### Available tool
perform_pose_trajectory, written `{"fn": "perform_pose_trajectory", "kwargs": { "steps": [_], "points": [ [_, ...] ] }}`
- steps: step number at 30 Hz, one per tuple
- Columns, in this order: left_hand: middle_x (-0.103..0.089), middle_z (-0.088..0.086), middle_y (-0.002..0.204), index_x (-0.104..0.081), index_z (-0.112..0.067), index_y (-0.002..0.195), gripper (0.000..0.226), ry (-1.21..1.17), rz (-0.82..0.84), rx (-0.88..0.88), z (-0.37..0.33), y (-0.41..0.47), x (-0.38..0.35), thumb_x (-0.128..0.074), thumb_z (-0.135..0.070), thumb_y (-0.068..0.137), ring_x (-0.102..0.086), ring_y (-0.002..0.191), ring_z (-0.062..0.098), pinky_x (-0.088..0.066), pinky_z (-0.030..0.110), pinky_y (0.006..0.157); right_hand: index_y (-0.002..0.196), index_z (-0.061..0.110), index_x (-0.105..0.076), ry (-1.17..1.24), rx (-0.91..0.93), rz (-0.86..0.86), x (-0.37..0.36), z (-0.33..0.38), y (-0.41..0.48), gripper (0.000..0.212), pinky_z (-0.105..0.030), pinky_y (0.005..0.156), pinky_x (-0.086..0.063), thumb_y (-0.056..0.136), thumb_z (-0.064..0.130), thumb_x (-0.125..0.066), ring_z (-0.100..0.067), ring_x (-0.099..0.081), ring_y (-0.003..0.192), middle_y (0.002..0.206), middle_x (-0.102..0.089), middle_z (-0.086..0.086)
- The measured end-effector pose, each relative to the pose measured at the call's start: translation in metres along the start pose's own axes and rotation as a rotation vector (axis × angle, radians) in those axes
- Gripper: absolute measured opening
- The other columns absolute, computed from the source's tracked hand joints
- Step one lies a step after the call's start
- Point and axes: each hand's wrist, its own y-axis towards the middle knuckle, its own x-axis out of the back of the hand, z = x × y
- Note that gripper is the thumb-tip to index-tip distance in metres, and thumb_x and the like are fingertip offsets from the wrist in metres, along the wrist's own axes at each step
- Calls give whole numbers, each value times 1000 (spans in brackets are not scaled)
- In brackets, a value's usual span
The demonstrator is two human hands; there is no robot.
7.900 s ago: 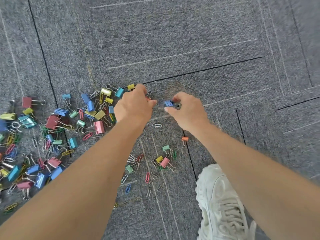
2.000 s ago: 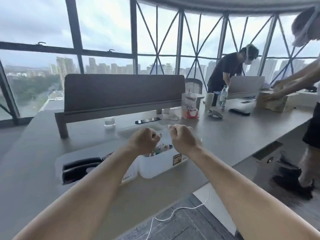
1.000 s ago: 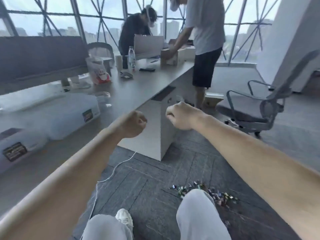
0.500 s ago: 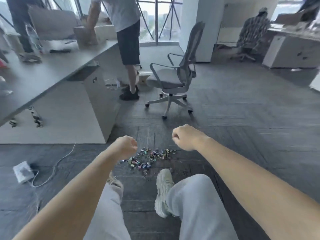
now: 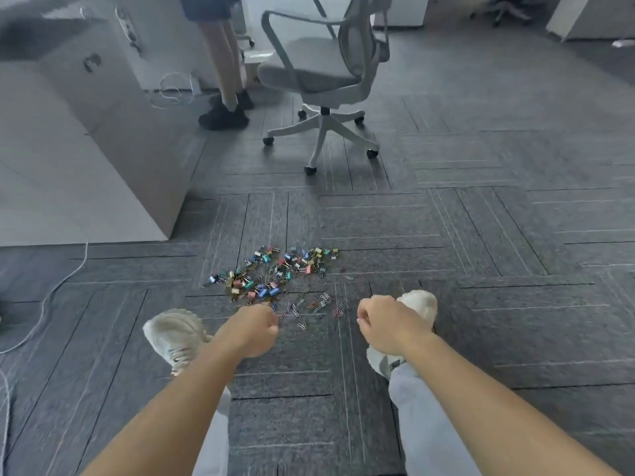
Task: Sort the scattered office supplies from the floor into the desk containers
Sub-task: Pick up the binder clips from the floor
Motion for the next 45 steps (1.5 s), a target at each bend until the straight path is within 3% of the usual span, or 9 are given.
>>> {"fn": "perform_pose_trajectory", "kwargs": {
  "steps": [7, 20, 24, 30, 34, 37, 38, 41, 45],
  "points": [
    [-66, 3, 119, -59, -23, 125, 37, -19, -12, 128, 67, 132, -54, -49, -29, 90, -62, 98, 20, -55, 39, 88, 99, 22, -57, 57, -35, 106, -88, -8, 150, 17, -38, 77, -51, 100, 31, -44, -24, -58, 86, 102, -61, -1],
    [-58, 6, 124, -44, -24, 143, 51, -76, 10, 207, 147, 305, -146, -57, -25, 94, -59, 107, 26, -54, 47, 91, 123, 26, -56, -64, -162, 249, -221, -54, 341, 25, -40, 78, -52, 98, 28, -56, -29, -61, 102, 118, -58, -2],
    [-48, 8, 132, -39, -21, 145, 51, -58, -33, 240, 156, 341, -146, -54, -24, 96, -54, 113, 29, -52, 45, 89, 116, 26, -53, -126, -116, 274, -245, -61, 370, 20, -36, 68, -46, 97, 22, -57, -30, -61, 93, 115, -53, -1],
    [-45, 8, 132, -42, -25, 140, 49, 63, -78, 140, 160, 378, -136, -59, -35, 94, -47, 117, 27, -47, 39, 94, 93, 24, -47, -102, -52, 327, -237, -67, 385, 14, -38, 71, -50, 96, 31, -58, -24, -56, 84, 101, -45, 4],
    [-53, 6, 127, -51, -23, 134, 51, 173, 2, 83, 148, 399, -138, -60, -50, 92, -49, 116, 27, -44, 38, 98, 76, 26, -40, 46, -57, 397, -218, -65, 404, 24, -37, 64, -48, 94, 20, -54, -24, -53, 70, 80, -52, 2],
    [-60, 5, 121, -61, -21, 125, 31, 200, 2, 64, 140, 408, -137, -59, -33, 96, -53, 111, 25, -48, 37, 93, 96, 21, -50, 230, -121, 331, -203, -59, 428, 6, -31, 54, -42, 95, 17, -55, -18, -52, 60, 79, -59, -2],
    [-61, 4, 118, -63, -21, 123, 27, 218, 10, 50, 139, 408, -136, -57, -26, 97, -55, 109, 25, -49, 36, 91, 105, 22, -51, 303, -160, 310, -200, -57, 438, 12, -30, 53, -44, 95, 17, -57, -17, -56, 59, 81, -62, -2],
    [-62, 3, 112, -64, -23, 117, 24, 139, 46, 32, 140, 415, -124, -53, -24, 96, -58, 103, 25, -52, 37, 82, 100, 22, -60, 594, -305, 266, -194, -48, 461, 13, -34, 63, -60, 95, 10, -57, -19, -71, 67, 83, -70, -7],
    [-54, 1, 109, -62, -26, 111, 22, -122, 122, 0, 141, 447, -96, -57, -26, 89, -59, 100, 23, -53, 41, 88, 91, 6, -59, 891, -456, 202, -193, -39, 479, 17, -39, 72, -61, 96, -3, -46, -22, -69, 68, 85, -66, -14]
  ]
}}
